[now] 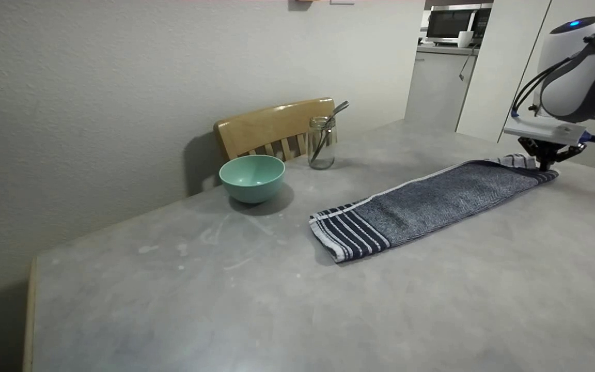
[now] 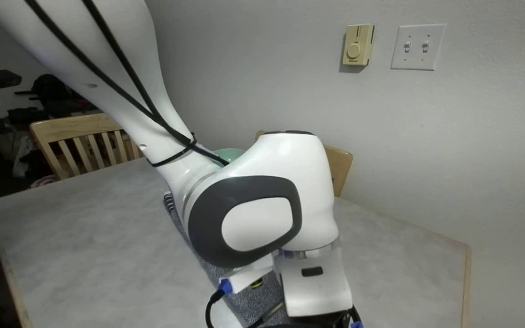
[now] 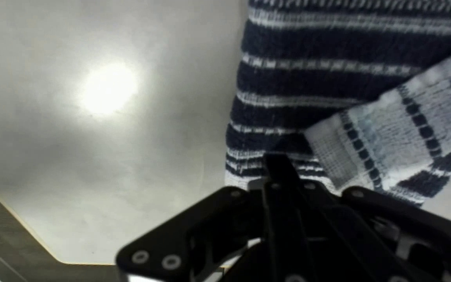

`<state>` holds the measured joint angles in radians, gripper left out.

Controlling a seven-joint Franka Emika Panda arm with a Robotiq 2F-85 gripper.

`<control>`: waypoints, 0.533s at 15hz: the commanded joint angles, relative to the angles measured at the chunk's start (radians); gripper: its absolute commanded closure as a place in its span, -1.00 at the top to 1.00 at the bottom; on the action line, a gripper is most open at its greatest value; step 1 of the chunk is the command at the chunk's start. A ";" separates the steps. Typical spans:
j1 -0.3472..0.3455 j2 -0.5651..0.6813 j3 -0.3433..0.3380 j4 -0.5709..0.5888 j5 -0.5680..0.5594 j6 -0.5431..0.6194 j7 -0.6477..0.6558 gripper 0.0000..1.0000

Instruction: Unfold the grey towel on the table once.

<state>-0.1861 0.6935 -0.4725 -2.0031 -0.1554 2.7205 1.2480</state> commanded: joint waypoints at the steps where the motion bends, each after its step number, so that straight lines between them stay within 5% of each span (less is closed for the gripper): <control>1: -0.037 0.035 0.032 0.036 0.047 0.056 -0.125 -1.00; 8: -0.027 0.029 0.023 0.062 0.137 0.069 -0.215 -1.00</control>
<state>-0.1945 0.7205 -0.4622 -1.9577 -0.0655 2.7658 1.0830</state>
